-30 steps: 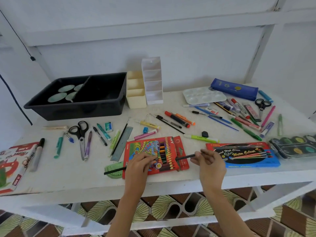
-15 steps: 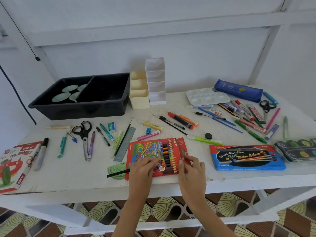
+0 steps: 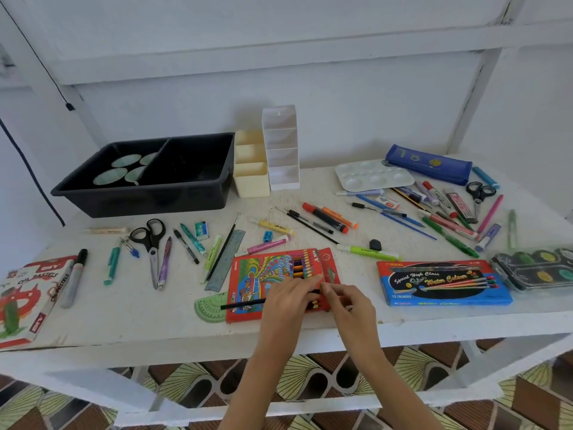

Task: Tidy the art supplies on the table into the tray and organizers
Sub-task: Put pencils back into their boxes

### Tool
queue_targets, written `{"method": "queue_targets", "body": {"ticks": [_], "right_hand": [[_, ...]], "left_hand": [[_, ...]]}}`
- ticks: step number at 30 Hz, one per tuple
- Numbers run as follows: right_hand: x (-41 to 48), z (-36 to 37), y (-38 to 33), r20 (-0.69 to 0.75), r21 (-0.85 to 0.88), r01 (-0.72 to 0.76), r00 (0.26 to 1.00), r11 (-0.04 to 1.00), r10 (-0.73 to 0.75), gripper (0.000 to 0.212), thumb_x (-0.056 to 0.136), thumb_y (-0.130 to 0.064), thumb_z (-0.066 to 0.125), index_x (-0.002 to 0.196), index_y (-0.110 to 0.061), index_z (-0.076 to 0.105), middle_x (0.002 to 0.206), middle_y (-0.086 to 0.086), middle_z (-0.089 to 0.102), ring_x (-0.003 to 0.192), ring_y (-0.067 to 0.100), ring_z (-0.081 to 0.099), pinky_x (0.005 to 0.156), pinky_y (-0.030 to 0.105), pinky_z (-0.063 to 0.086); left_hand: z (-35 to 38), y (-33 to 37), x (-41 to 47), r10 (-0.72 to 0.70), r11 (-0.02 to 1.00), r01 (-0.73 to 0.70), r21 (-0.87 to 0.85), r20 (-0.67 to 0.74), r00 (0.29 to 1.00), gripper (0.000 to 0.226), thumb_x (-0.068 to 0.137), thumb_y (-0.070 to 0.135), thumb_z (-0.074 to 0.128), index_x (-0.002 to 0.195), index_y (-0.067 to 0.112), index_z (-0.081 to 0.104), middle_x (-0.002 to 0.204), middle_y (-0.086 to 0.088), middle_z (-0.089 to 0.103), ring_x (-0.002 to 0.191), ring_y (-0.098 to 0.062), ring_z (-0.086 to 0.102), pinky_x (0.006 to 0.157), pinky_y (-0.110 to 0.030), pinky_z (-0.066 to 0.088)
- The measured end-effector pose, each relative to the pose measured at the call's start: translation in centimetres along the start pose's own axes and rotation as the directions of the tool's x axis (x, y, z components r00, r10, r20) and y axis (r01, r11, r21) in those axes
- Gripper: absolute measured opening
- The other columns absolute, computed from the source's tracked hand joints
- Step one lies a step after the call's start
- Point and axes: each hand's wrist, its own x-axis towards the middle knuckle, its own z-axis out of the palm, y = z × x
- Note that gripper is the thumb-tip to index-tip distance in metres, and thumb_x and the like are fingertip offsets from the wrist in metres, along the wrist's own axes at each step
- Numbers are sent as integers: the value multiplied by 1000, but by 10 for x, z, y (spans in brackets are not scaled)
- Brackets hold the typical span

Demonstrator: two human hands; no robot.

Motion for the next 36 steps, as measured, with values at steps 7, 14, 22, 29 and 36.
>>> {"method": "queue_targets", "body": {"ticks": [7,14,22,29,36], "right_hand": [[-1,-22,-12,91,419,-164,986,893,138,8,81,-9,69,87,-10,74,81,-1,74,77,4,67,69,13,51],[19,-64,-12,-88,612,-89,980,786,180,16,93,-18,52,82,-8,54,86,10,73,65,14,61,60,21,51],[33,-101,5,-439,541,11,857,841,271,8,93,-22,55,89,-16,51,70,3,68,53,6,63,54,16,53],[26,-75,5,-313,580,-60,904,812,290,12,94,-16,54,94,-4,52,79,16,67,54,12,65,53,17,54],[12,-43,1,-124,361,-159,968,919,216,17,81,-5,70,92,-6,57,80,11,70,66,18,70,64,16,54]], "left_hand": [[-4,14,3,-74,978,72,-195,-2,997,30,91,22,52,120,24,57,102,8,67,96,-2,54,91,-10,33],[-17,-3,-1,-243,970,245,-7,-158,957,33,97,32,43,121,18,59,115,8,62,108,6,43,95,-22,34],[-6,-41,-18,-467,855,401,330,154,871,67,91,52,4,149,20,18,156,5,11,143,-7,0,114,-24,-5],[-8,-42,-15,-490,837,409,362,167,855,54,101,42,19,150,21,14,157,5,8,144,-9,0,115,-23,-5],[-10,-45,-16,-476,836,360,413,222,851,58,99,44,8,151,20,1,157,6,-3,139,-4,-14,110,-21,-13]]}}
